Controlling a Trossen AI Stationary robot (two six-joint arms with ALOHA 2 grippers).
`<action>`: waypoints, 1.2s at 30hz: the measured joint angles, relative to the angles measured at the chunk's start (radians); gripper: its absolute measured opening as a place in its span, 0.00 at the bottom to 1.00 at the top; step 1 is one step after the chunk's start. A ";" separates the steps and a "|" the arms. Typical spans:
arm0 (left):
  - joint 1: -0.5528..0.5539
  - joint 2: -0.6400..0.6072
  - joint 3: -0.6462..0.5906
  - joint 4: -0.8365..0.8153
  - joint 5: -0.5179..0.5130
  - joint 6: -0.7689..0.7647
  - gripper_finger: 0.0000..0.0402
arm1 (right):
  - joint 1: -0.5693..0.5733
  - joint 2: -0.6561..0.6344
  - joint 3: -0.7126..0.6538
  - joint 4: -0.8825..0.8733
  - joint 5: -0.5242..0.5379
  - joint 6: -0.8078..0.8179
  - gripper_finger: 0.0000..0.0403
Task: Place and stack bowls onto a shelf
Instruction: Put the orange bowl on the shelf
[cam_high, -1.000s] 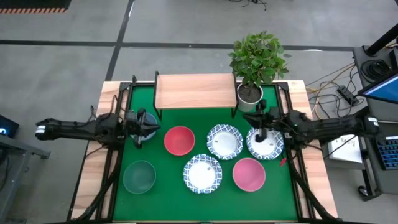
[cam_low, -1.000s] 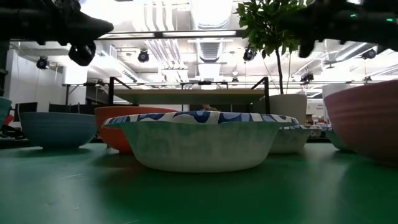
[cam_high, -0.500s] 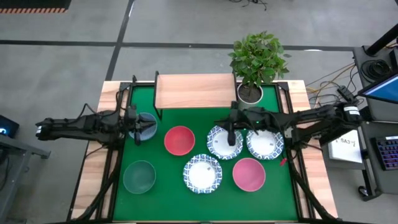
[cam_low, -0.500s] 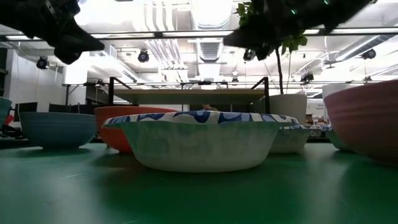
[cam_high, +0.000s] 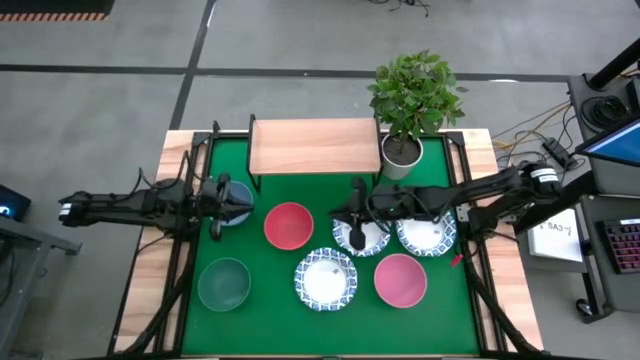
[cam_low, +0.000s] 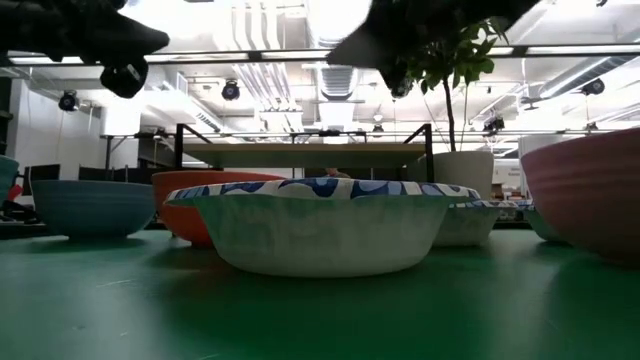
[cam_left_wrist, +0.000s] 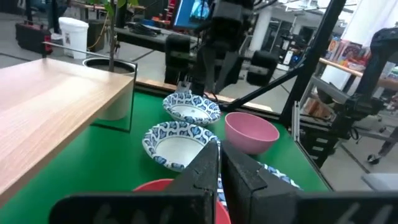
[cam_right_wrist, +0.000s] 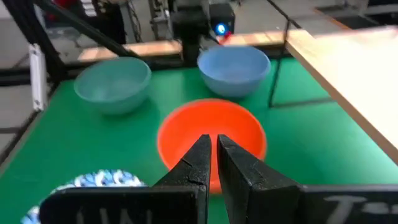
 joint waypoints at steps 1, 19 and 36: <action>0.000 0.000 0.000 -0.004 0.000 0.001 0.00 | 0.005 0.009 0.015 -0.002 0.000 0.000 0.04; 0.000 -0.019 -0.001 -0.047 0.002 -0.034 0.00 | 0.021 0.302 0.485 -0.567 -0.001 -0.088 0.04; 0.000 -0.029 -0.001 -0.064 0.002 -0.034 0.00 | 0.023 0.471 0.681 -0.617 -0.051 -0.153 0.33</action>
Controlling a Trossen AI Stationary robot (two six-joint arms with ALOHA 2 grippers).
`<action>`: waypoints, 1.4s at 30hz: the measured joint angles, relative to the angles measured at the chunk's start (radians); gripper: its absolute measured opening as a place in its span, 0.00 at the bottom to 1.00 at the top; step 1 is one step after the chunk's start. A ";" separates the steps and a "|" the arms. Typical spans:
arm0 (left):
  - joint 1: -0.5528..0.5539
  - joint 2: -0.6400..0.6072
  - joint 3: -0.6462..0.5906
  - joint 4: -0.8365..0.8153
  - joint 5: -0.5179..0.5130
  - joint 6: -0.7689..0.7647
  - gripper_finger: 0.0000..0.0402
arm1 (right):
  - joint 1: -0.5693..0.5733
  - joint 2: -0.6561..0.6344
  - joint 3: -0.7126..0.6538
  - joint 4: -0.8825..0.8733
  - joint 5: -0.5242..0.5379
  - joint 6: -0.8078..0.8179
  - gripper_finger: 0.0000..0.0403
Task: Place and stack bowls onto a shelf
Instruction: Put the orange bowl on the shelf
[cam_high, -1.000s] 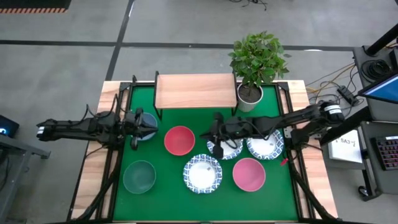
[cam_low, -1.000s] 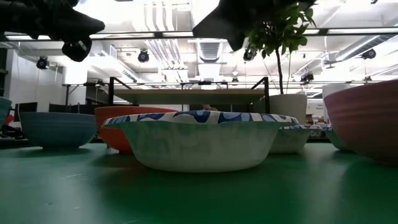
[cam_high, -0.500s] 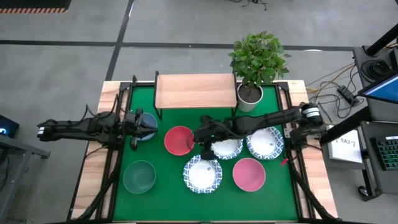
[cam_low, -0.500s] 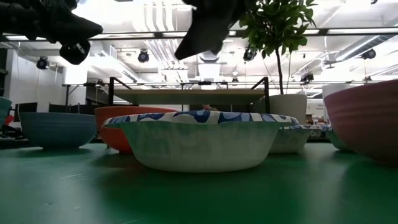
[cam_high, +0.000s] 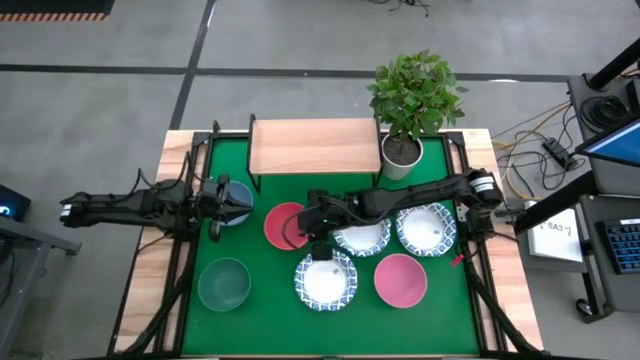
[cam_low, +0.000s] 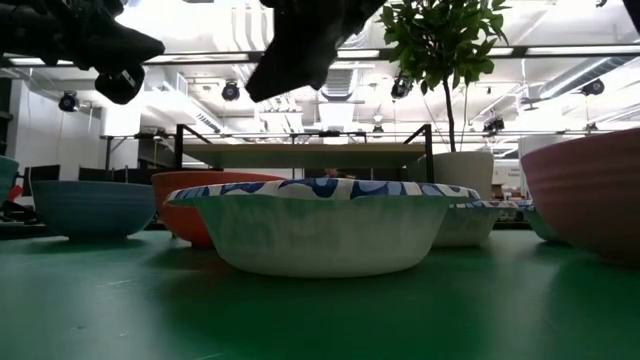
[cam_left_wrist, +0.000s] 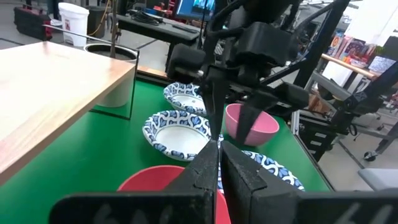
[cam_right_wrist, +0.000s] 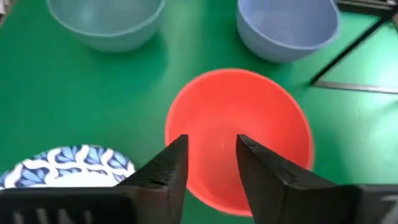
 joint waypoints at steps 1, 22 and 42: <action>0.000 0.000 0.000 0.001 0.000 0.000 0.00 | 0.000 0.011 0.010 -0.004 -0.014 0.003 0.35; 0.000 -0.001 0.000 0.001 -0.001 0.000 0.00 | 0.044 0.422 0.633 -0.462 -0.053 -0.109 0.23; 0.000 0.000 0.000 0.002 -0.001 0.015 0.00 | 0.072 0.465 0.733 -0.622 0.023 -0.040 0.55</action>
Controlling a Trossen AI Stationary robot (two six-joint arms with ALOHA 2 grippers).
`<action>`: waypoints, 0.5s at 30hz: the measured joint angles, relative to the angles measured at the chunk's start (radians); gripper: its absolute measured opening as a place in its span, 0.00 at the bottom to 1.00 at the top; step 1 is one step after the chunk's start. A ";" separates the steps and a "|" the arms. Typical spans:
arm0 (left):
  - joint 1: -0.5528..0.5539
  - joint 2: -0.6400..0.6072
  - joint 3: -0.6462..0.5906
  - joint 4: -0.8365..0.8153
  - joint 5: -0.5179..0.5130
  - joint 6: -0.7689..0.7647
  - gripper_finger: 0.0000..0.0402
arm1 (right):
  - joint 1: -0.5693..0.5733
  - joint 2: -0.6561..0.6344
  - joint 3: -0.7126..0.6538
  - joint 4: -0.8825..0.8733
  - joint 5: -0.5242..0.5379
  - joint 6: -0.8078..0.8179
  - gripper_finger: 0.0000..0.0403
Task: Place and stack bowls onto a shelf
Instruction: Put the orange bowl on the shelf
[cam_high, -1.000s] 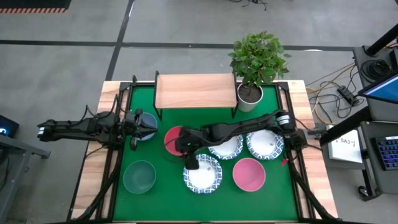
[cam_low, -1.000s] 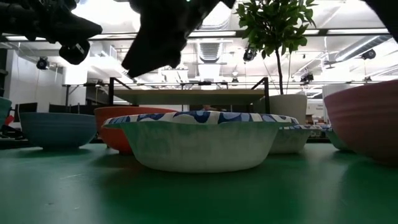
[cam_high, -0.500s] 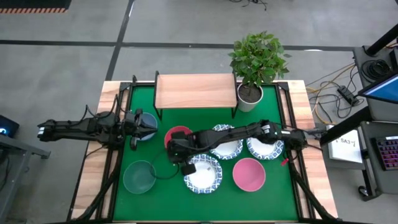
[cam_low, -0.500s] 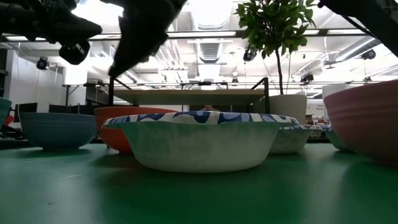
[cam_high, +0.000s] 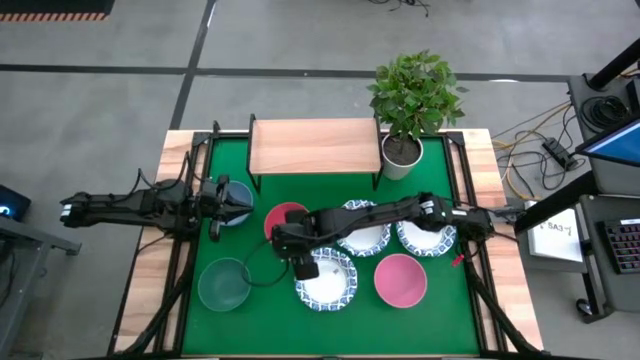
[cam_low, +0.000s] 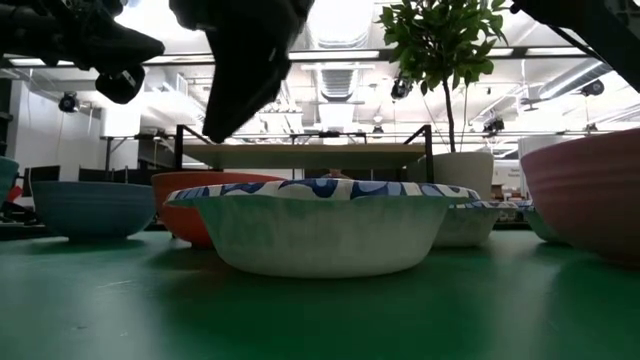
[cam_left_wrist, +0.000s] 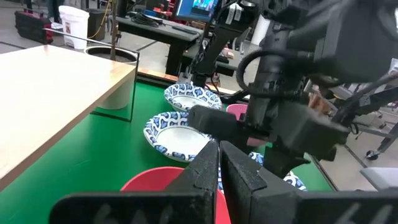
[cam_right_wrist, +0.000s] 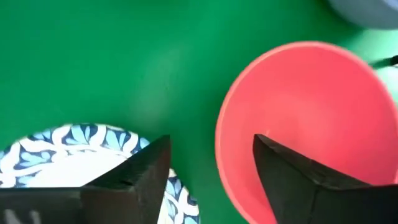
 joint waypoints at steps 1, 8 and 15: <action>0.000 0.000 0.000 0.000 0.000 0.000 0.00 | 0.001 0.003 -0.003 -0.002 -0.001 0.000 0.57; 0.000 0.001 0.000 0.001 0.000 0.000 0.00 | 0.001 0.027 -0.008 0.023 -0.001 0.018 0.59; 0.000 0.002 0.000 0.000 0.000 0.000 0.00 | -0.006 0.085 -0.016 0.071 0.001 0.000 0.54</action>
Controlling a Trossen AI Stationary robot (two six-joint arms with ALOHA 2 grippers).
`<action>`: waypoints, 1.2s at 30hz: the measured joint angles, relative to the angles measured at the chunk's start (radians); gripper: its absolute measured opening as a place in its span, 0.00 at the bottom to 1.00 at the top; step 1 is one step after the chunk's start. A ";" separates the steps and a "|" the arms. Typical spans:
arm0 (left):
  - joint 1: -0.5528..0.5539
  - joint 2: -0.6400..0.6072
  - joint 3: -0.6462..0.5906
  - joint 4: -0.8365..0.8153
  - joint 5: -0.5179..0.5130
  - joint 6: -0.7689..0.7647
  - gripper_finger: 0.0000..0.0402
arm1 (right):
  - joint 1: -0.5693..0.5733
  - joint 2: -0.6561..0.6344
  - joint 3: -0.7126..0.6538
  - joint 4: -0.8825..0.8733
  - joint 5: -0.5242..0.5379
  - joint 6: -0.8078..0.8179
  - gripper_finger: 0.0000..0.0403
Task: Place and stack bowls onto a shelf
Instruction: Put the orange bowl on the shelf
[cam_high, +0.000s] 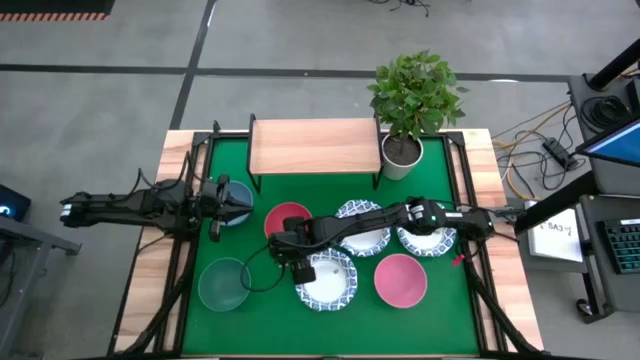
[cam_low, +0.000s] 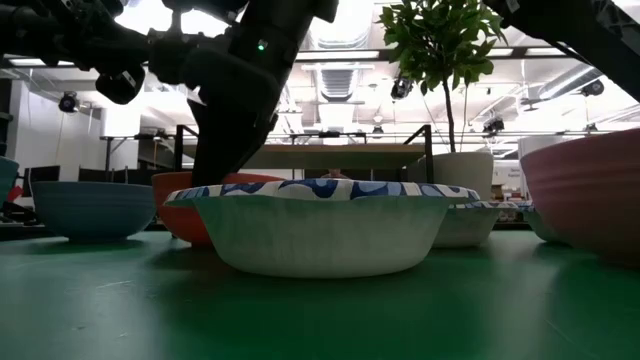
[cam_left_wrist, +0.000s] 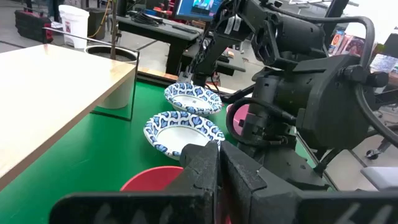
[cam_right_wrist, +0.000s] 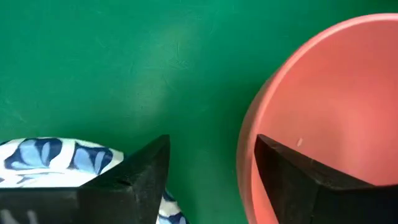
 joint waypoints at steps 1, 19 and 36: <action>0.000 0.000 0.000 0.001 0.000 0.000 0.00 | -0.002 0.005 0.000 0.004 0.000 0.000 0.51; 0.000 -0.001 0.000 0.001 0.000 0.000 0.00 | 0.000 -0.065 0.012 -0.064 -0.004 -0.064 0.02; 0.000 0.002 0.000 0.051 -0.001 0.003 0.00 | -0.133 -0.321 0.014 -0.009 0.176 -0.242 0.02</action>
